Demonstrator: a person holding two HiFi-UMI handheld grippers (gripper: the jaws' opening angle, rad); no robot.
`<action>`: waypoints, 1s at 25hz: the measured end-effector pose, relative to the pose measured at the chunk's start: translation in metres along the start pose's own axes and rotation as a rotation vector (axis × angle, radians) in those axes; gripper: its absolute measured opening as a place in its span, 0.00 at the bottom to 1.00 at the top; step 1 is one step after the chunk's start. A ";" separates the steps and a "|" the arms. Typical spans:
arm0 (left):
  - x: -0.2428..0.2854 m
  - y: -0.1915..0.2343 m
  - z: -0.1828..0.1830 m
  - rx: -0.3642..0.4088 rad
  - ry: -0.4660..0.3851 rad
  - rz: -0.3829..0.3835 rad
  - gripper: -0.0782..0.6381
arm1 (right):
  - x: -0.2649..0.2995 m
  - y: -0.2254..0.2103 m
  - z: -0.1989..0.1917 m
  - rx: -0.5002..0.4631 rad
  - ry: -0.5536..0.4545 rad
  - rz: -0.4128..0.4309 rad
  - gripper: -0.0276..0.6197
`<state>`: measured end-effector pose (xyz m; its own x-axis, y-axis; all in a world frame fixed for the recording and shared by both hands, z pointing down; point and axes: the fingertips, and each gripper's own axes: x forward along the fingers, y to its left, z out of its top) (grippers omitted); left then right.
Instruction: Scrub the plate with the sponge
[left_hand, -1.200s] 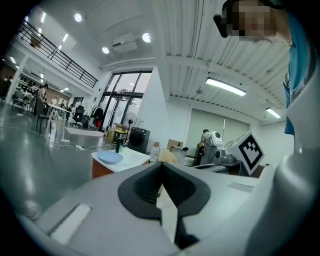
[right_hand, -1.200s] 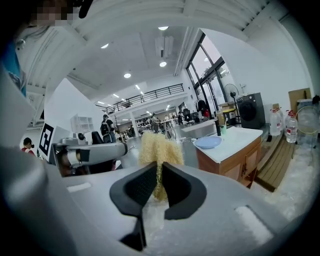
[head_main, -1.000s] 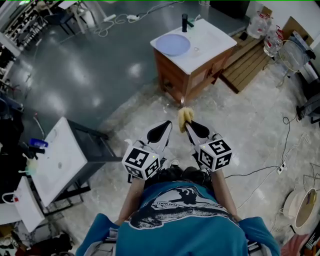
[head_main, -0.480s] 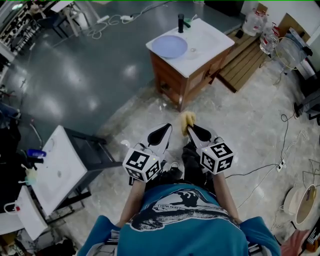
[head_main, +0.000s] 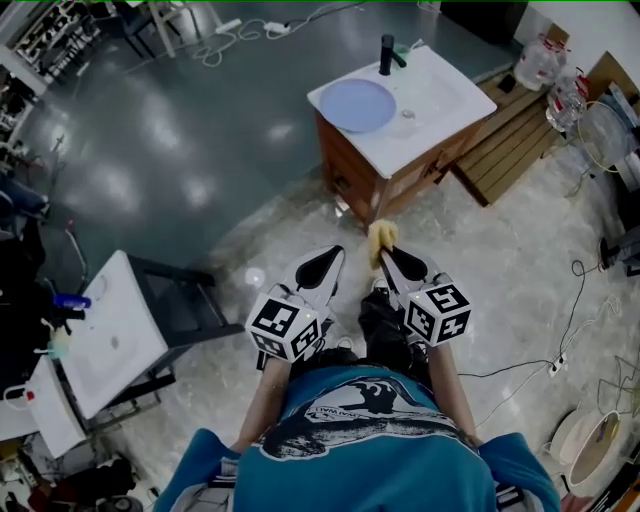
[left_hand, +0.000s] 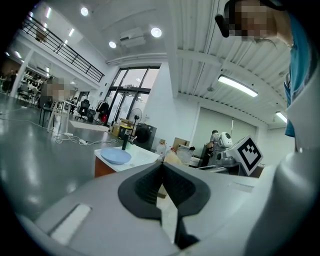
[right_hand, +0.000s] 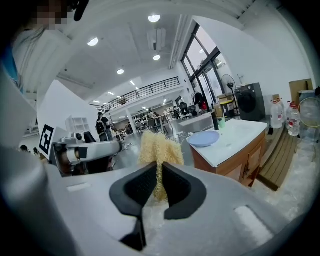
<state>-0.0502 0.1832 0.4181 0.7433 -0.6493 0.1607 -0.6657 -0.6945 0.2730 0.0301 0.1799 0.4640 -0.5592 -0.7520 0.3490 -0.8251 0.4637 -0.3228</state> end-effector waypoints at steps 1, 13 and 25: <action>0.010 0.005 0.004 -0.004 -0.002 0.013 0.13 | 0.006 -0.009 0.005 -0.004 0.007 0.010 0.09; 0.139 0.042 0.044 -0.021 -0.022 0.120 0.13 | 0.063 -0.121 0.073 -0.033 0.043 0.112 0.09; 0.180 0.055 0.050 -0.030 -0.001 0.219 0.13 | 0.092 -0.163 0.089 -0.007 0.061 0.197 0.09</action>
<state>0.0442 0.0128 0.4147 0.5808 -0.7841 0.2189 -0.8092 -0.5269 0.2601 0.1205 -0.0062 0.4707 -0.7136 -0.6166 0.3327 -0.6997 0.6026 -0.3838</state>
